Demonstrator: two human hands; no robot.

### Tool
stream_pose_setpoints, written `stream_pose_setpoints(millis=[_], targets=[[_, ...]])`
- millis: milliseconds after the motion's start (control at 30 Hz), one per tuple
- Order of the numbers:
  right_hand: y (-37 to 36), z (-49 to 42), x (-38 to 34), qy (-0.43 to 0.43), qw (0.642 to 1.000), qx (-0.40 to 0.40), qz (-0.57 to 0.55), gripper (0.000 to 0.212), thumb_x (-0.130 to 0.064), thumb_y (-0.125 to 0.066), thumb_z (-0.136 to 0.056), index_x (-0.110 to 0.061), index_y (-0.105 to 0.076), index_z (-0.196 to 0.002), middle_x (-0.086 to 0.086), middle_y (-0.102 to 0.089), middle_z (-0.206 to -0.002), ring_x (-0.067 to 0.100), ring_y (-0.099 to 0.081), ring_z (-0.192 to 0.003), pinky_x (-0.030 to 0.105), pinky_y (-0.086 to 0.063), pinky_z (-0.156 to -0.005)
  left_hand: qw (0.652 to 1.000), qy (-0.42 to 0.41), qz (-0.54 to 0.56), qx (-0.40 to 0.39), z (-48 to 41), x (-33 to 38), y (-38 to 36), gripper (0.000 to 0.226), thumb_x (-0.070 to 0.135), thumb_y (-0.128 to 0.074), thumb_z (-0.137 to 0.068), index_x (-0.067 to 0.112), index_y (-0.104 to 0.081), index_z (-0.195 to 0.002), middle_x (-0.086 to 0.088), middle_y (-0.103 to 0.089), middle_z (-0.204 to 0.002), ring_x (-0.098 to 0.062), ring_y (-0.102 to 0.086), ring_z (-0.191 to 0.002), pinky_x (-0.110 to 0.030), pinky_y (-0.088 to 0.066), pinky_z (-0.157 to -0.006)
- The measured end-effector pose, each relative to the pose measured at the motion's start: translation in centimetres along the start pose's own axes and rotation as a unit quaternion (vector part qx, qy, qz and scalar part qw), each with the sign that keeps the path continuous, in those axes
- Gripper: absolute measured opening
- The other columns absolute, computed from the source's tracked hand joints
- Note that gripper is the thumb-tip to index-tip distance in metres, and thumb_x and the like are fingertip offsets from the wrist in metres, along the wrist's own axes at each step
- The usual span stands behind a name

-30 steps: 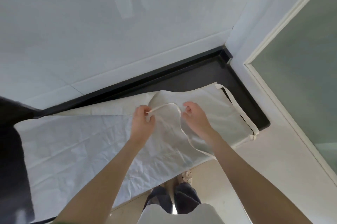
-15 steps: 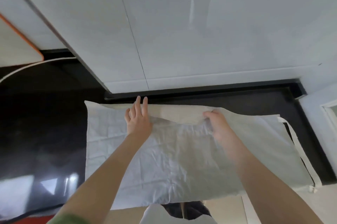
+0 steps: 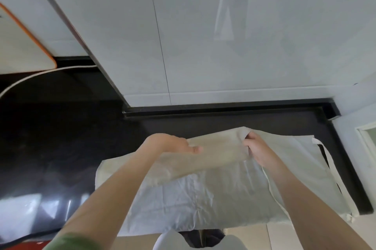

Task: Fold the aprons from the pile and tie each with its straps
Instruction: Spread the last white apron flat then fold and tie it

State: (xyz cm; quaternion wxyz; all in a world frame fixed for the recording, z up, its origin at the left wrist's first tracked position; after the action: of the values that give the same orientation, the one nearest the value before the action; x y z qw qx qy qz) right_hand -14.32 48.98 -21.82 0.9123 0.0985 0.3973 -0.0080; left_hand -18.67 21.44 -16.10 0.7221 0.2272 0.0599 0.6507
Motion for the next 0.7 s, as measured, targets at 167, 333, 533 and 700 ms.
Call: stream_pose_setpoints(millis=[167, 333, 533, 700], targets=[[-0.1, 0.4, 0.0, 0.029, 0.999, -0.018, 0.006, 0.004, -0.009, -0.059, -0.093, -0.011, -0.059, -0.095, 0.003, -0.067, -0.087, 0.015, -0.065, -0.073, 0.026, -0.047, -0.064, 0.973, -0.013, 0.014, 0.231, -1.5, -0.4, -1.1, 0.047, 0.040, -0.031, -0.104, 0.018, -0.032, -0.146, -0.011, -0.044, -0.141, -0.032, -0.043, -0.125, -0.043, -0.039, -0.102], [0.6, 0.5, 1.0, -0.043, 0.997, 0.004, 0.065, 0.023, -0.030, -0.059, -0.094, -0.009, -0.065, -0.100, 0.009, -0.069, -0.093, 0.025, -0.067, -0.084, 0.031, -0.048, -0.070, 0.969, 0.034, -0.019, 0.243, -3.6, -1.9, -2.1, 0.033, 0.037, -0.043, -0.100, 0.015, -0.045, -0.125, -0.008, -0.054, -0.122, -0.027, -0.048, -0.110, -0.039, -0.036, -0.092], [1.7, 1.5, 1.9, -0.075, 0.996, -0.030, 0.047, 0.046, -0.045, -0.072, -0.079, -0.014, -0.066, -0.112, 0.003, -0.073, -0.104, 0.023, -0.068, -0.100, 0.044, -0.047, -0.099, 0.982, 0.001, -0.011, 0.188, -4.1, -1.0, -2.0, 0.018, 0.029, -0.031, -0.104, 0.018, -0.044, -0.107, -0.005, -0.054, -0.108, -0.029, -0.051, -0.103, -0.046, -0.036, -0.094], [2.0, 2.4, 1.3, -0.086, 0.981, -0.002, 0.174, 0.029, -0.032, -0.068, -0.085, -0.013, -0.050, -0.095, 0.003, -0.057, -0.101, 0.019, -0.056, -0.093, 0.032, -0.043, -0.082, 0.976, 0.013, -0.031, 0.215, -4.2, -0.2, -2.0, 0.022, 0.025, -0.039, -0.102, 0.018, -0.054, -0.116, -0.005, -0.058, -0.112, -0.025, -0.050, -0.103, -0.043, -0.033, -0.094]])
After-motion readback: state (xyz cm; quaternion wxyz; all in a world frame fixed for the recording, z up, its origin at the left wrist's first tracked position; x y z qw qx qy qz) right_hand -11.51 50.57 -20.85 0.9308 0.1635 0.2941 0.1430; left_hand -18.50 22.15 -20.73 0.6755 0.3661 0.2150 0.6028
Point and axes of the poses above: each hand's wrist, its own z-axis away from the middle knuckle, its own y-axis out of the back of the hand, x = y × z, the point moved 3 cm from there along -z, towards the middle knuckle
